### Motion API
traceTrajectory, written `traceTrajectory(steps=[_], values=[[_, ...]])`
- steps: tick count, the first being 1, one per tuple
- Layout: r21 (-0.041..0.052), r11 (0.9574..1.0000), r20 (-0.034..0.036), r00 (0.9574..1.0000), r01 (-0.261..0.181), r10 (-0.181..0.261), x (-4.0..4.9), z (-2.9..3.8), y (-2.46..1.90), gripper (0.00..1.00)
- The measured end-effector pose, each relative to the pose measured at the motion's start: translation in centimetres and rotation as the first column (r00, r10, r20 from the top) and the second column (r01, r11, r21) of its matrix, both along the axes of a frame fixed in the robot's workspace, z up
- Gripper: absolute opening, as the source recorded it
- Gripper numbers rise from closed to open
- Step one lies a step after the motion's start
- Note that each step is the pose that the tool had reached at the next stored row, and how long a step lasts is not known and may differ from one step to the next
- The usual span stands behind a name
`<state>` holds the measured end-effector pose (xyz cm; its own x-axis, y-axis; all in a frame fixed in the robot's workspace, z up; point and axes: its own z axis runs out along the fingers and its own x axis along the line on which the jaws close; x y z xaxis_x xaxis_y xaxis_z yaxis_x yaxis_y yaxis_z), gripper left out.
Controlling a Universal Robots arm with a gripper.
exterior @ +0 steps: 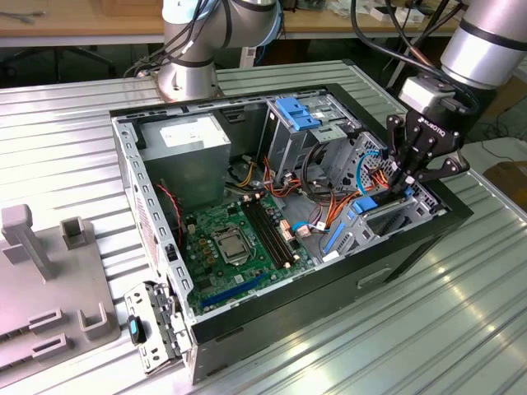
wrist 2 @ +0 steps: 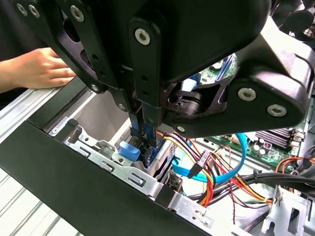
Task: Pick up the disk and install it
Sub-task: 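Insert the first disk wire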
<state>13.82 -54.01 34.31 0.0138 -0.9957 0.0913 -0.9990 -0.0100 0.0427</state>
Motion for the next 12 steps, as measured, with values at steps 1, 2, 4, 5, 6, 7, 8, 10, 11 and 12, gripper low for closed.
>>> traceTrajectory(steps=[1,2,4,5,6,7,8,10,11,12], values=[[0.0006,1.0,0.0,1.0,0.0,0.0,0.0,0.04,0.0,0.17],[0.001,1.0,0.0,1.0,0.001,-0.001,0.0,0.15,-0.01,0.17],[0.0006,1.0,0.0,1.0,0.001,-0.001,0.0,0.6,-0.01,0.17],[0.0005,1.0,0.0,1.0,0.001,-0.001,0.0,0.81,0.0,0.17],[0.0007,1.0,0.0,1.0,0.002,-0.002,0.0,0.83,-0.01,0.17],[0.0009,1.0,0.0,1.0,0.003,-0.003,0.0,0.83,0.0,0.17],[0.0011,1.0,0.0,1.0,0.006,-0.006,0.0,0.83,0.0,0.17],[0.003,0.9991,0.0,0.9991,0.043,-0.043,0.0,0.86,-0.01,0.17],[0.0117,0.9989,-0.0004,0.9989,0.046,-0.046,0.0,0.85,-0.02,0.17],[0.0372,0.9982,-0.0017,0.9988,0.048,-0.048,0.0,0.84,-0.1,0.17]])
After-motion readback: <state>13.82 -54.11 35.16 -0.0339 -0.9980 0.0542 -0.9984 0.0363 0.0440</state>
